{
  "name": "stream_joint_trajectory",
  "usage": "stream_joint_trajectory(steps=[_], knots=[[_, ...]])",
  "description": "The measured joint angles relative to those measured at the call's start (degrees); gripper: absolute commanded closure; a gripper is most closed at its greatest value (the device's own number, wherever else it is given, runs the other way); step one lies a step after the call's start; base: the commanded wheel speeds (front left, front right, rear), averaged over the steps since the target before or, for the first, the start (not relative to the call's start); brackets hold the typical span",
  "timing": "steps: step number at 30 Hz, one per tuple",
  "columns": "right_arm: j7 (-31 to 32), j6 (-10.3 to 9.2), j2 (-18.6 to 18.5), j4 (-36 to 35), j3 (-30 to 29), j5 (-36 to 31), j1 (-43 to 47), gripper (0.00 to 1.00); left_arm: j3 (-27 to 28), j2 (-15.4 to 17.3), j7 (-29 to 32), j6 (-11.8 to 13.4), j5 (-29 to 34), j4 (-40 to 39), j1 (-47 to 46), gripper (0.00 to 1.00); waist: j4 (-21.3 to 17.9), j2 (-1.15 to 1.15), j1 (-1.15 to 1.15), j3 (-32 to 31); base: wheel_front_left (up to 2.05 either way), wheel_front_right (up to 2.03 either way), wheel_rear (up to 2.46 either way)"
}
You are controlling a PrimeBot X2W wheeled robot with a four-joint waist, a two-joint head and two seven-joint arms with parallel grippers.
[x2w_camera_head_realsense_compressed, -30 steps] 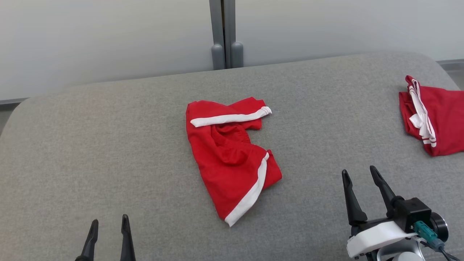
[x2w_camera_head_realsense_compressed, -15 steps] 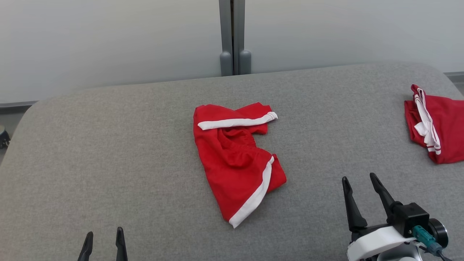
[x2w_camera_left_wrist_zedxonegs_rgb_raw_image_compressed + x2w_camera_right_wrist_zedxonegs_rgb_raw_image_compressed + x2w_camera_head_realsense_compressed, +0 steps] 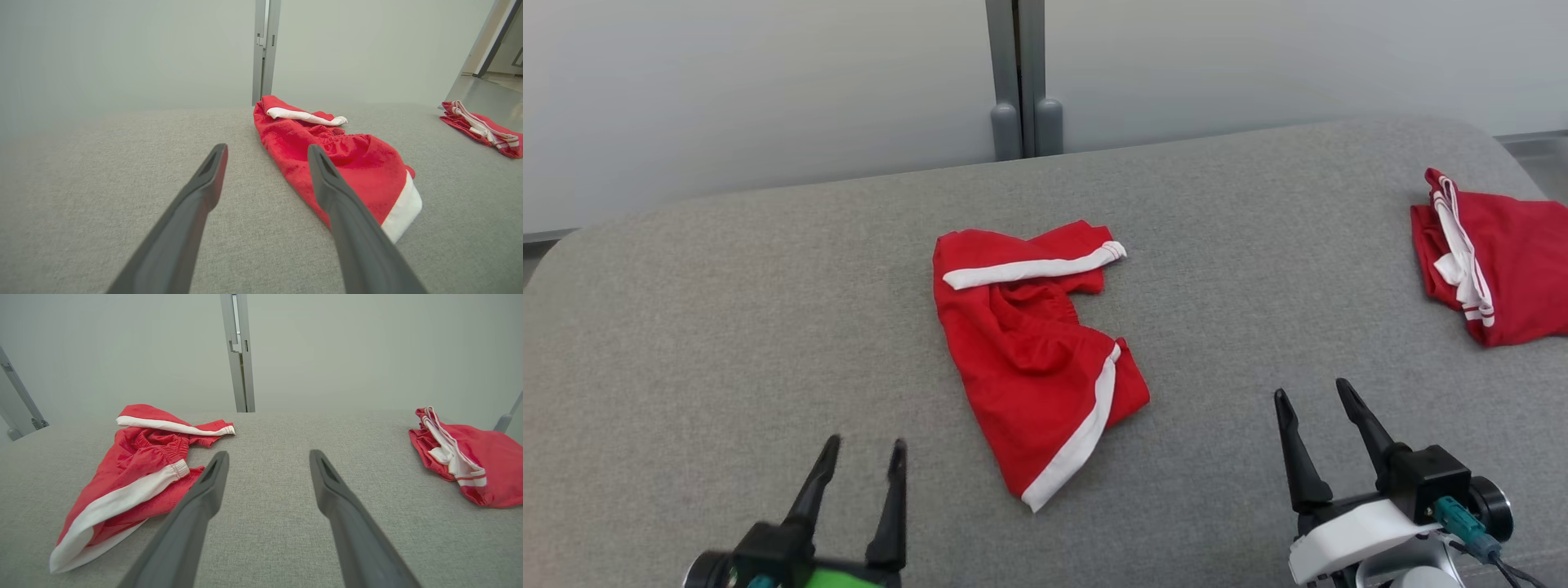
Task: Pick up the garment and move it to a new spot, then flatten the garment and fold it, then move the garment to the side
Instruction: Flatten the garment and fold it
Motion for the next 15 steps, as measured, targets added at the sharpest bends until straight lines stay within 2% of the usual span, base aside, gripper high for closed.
stream_joint_trajectory(steps=[3,8,10,15], knots=[[0.0,0.00,0.0,-0.2,1.2,0.1,-1.7,0.00,-5.1,1.4,4.2,-0.5,1.0,2.4,-8.1,0.00,-1.2,0.00,0.00,0.7,0.00,0.00,0.00],[0.0,0.00,0.0,-0.6,3.0,2.5,-4.2,0.00,-15.6,2.8,16.2,-0.8,1.5,6.9,-23.3,0.00,-3.9,0.00,0.00,2.5,0.00,0.00,0.00],[0.0,0.00,0.0,-0.5,3.6,3.5,-4.6,0.00,-20.8,3.1,21.1,-0.8,0.3,9.3,-29.8,0.00,-5.3,0.00,0.00,3.4,0.00,0.00,0.00],[0.0,0.00,-0.1,0.3,4.8,5.2,-5.0,0.00,-29.8,4.6,31.4,-1.0,-3.4,17.2,-41.2,0.00,-9.0,0.00,0.00,5.5,0.00,0.00,0.00]])
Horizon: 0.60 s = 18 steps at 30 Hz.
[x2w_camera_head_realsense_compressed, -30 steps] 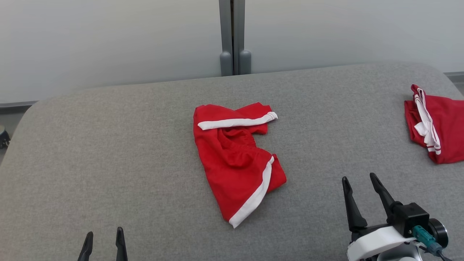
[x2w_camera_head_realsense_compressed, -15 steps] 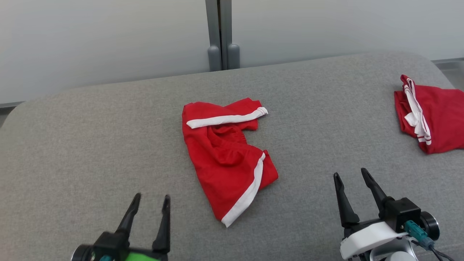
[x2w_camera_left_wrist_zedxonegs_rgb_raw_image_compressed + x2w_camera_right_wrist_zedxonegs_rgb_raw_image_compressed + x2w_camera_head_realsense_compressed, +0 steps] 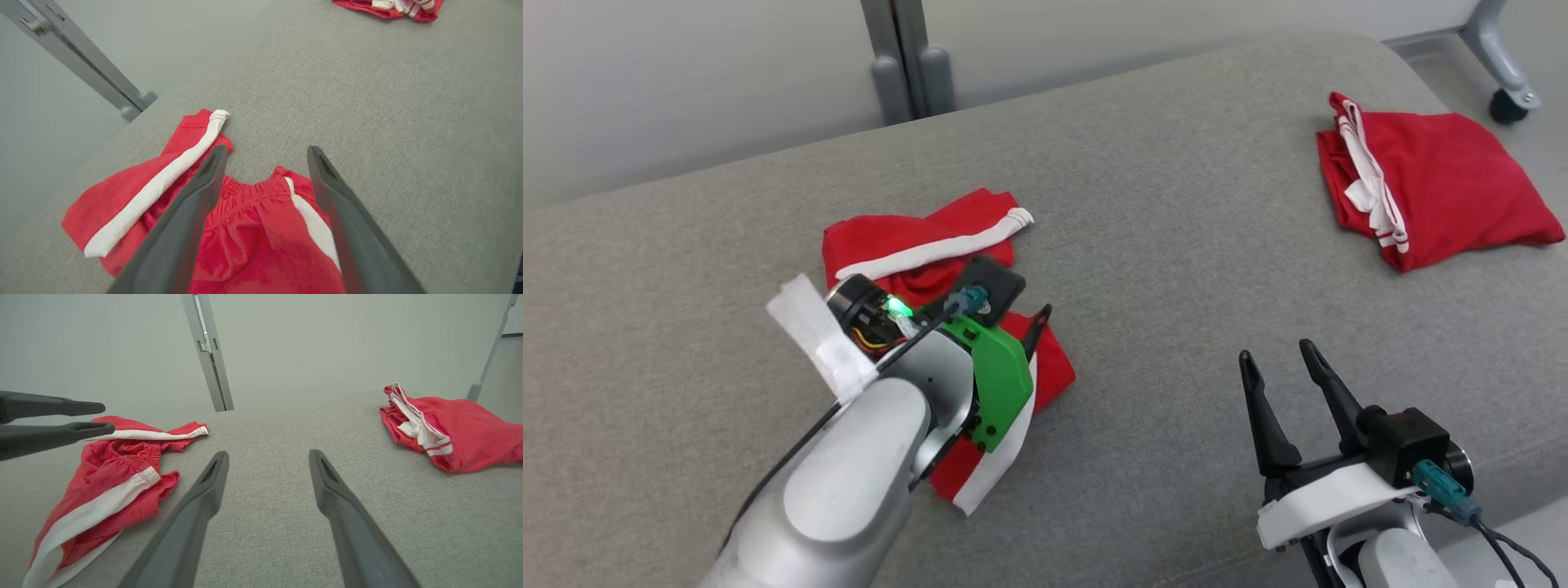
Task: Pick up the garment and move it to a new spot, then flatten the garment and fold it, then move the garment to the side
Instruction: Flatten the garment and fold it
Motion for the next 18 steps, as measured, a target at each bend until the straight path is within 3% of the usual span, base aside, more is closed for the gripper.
stream_joint_trajectory(steps=[7,13,18], knots=[[0.0,0.00,0.0,0.2,0.7,0.7,-1.7,0.00,-12.0,3.5,9.5,0.0,-4.0,10.8,-11.0,0.00,-4.7,0.00,0.00,3.3,0.00,0.00,0.00],[0.0,0.00,0.0,0.5,1.9,1.4,-2.6,0.00,-19.9,5.0,12.2,0.0,-8.0,17.2,-16.4,0.00,-7.4,0.00,0.00,6.1,0.00,0.00,0.00],[0.0,0.00,0.0,0.8,2.3,1.5,-2.8,0.00,-24.1,5.3,15.2,0.0,-14.9,18.8,-17.4,0.00,-8.6,0.00,0.00,7.0,0.00,0.00,0.00]])
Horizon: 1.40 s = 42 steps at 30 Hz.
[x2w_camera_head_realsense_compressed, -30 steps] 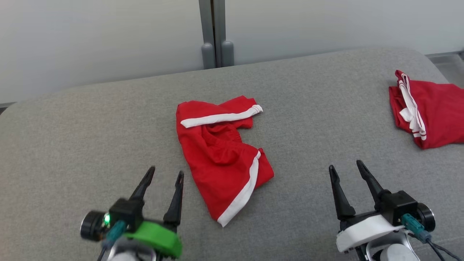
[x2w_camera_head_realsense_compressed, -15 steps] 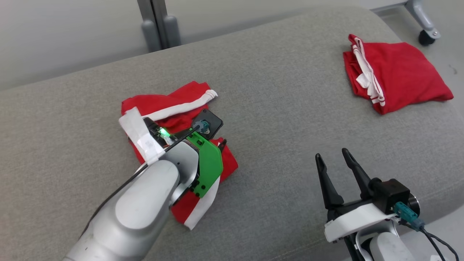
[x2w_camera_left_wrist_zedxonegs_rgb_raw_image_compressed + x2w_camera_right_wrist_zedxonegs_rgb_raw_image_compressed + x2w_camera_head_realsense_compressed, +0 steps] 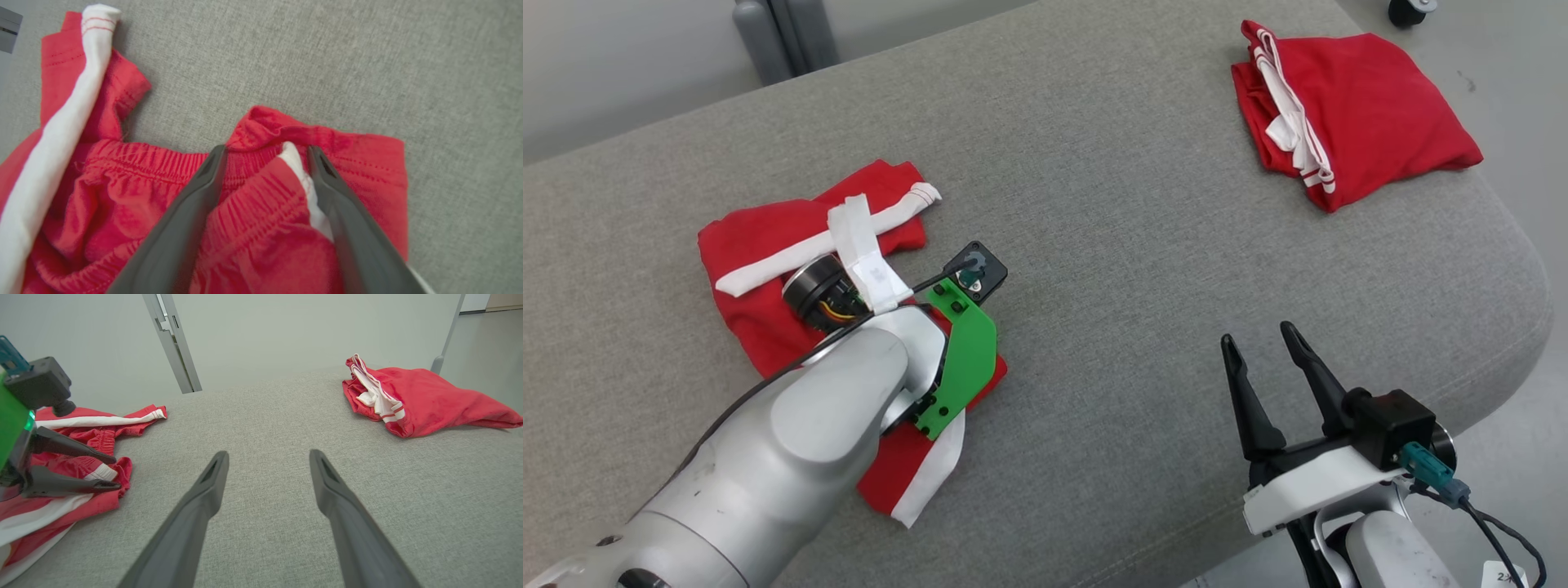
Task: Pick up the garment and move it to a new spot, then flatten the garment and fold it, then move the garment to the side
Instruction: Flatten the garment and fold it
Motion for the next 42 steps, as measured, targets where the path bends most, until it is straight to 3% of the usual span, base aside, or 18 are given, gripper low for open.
stream_joint_trajectory(steps=[7,17,18,19,20,22,24,29,32,42], knots=[[0.0,0.00,0.0,0.1,-1.3,0.0,0.2,0.00,-4.9,2.1,0.7,0.0,-4.2,-1.0,-1.8,0.00,0.9,0.00,0.00,-0.7,0.00,0.00,0.00],[0.0,0.00,0.0,0.4,-1.7,-0.6,0.9,0.00,-7.3,1.1,-1.7,0.0,-6.7,-1.8,-2.4,0.00,3.0,0.00,0.00,-2.1,0.00,0.00,0.00],[0.0,0.00,0.0,0.4,-1.7,-0.7,0.9,0.00,-7.4,0.9,-1.8,0.0,-6.8,-1.8,-2.4,0.04,3.1,0.00,0.00,-2.2,0.00,0.00,0.00],[0.0,0.00,0.0,0.4,-1.7,-0.7,1.0,0.00,-7.6,0.8,-2.0,0.0,-6.8,-1.8,-2.4,0.16,3.3,0.00,0.00,-2.4,0.00,0.00,0.00],[0.0,0.00,0.0,0.5,-1.7,-0.8,1.1,0.00,-7.8,0.7,-2.1,0.0,-6.9,-1.9,-2.4,0.42,3.4,0.00,0.00,-2.5,0.00,0.00,0.00],[0.0,0.00,0.0,0.5,-1.7,-0.9,1.1,0.00,-8.2,0.6,-2.2,0.0,-7.4,-2.3,-2.4,0.62,3.7,0.00,0.00,-2.7,0.00,0.00,0.00],[0.0,0.00,0.0,0.6,-1.7,-0.9,1.2,0.00,-8.9,0.5,-2.2,0.0,-8.4,-2.8,-2.2,1.00,4.0,0.00,0.00,-2.9,0.00,0.00,0.00],[0.0,0.00,0.0,0.9,-1.6,-1.0,1.5,0.00,-8.9,0.5,-3.9,0.0,-11.1,-4.9,-1.6,1.00,4.2,0.00,0.00,-3.4,0.00,0.00,0.00],[0.0,0.00,0.0,1.0,-1.7,-1.1,1.7,0.00,-5.4,0.0,-7.8,0.6,-13.4,-5.8,-2.0,1.00,4.3,0.00,0.00,-3.8,0.00,0.00,0.00],[0.0,0.00,0.0,1.4,0.2,0.1,1.6,0.00,8.4,-2.3,-29.3,7.2,-15.4,-5.1,-9.5,1.00,2.7,0.00,0.00,-4.1,0.00,0.00,0.00]])
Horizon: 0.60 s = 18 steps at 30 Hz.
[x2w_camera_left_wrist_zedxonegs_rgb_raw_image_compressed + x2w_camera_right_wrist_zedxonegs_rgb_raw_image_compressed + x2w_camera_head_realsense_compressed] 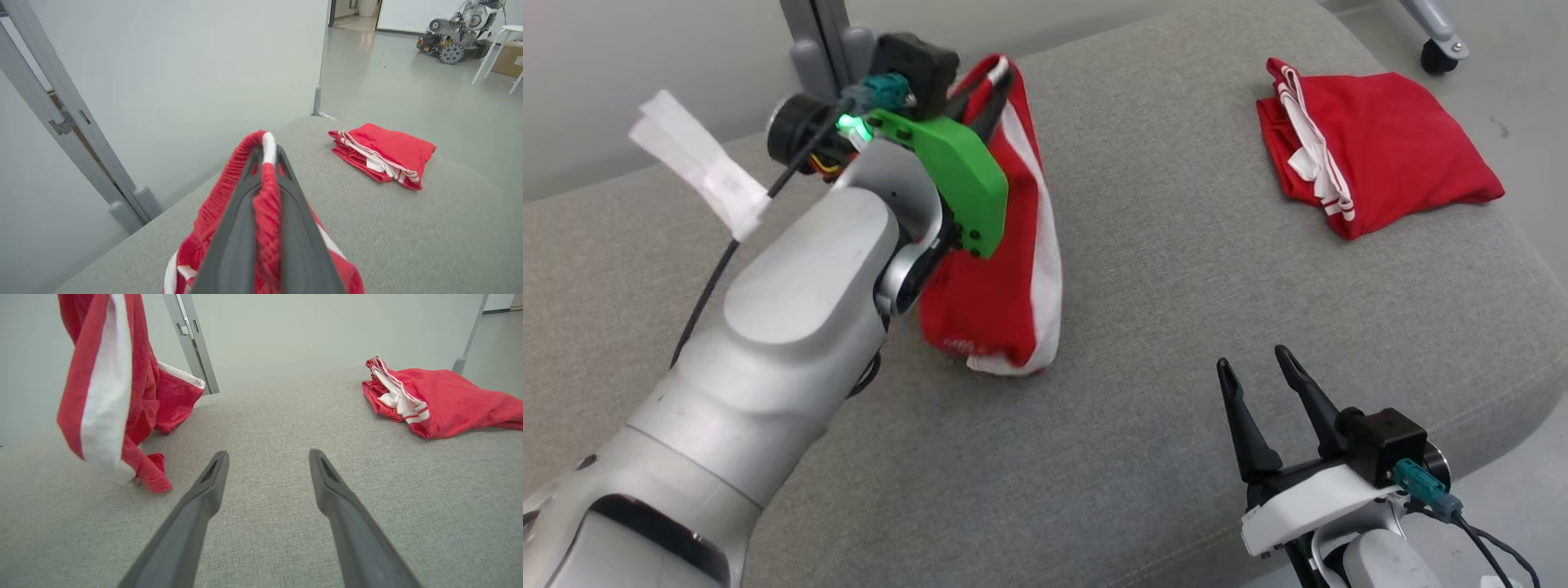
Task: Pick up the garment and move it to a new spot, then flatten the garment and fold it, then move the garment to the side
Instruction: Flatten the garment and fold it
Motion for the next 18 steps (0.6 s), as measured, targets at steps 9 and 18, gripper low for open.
stream_joint_trajectory(steps=[9,18], knots=[[0.0,0.00,0.0,0.3,-0.1,0.4,0.0,0.00,4.7,-4.3,-16.0,-0.9,0.3,3.4,-2.7,1.00,-2.4,0.00,0.00,-0.1,0.00,0.00,0.00],[0.0,0.00,0.0,0.3,-2.8,-0.2,1.2,0.00,12.0,-6.4,-17.6,-3.0,2.4,-5.7,5.5,1.00,-0.6,0.00,0.00,-0.9,0.00,0.00,0.00]])
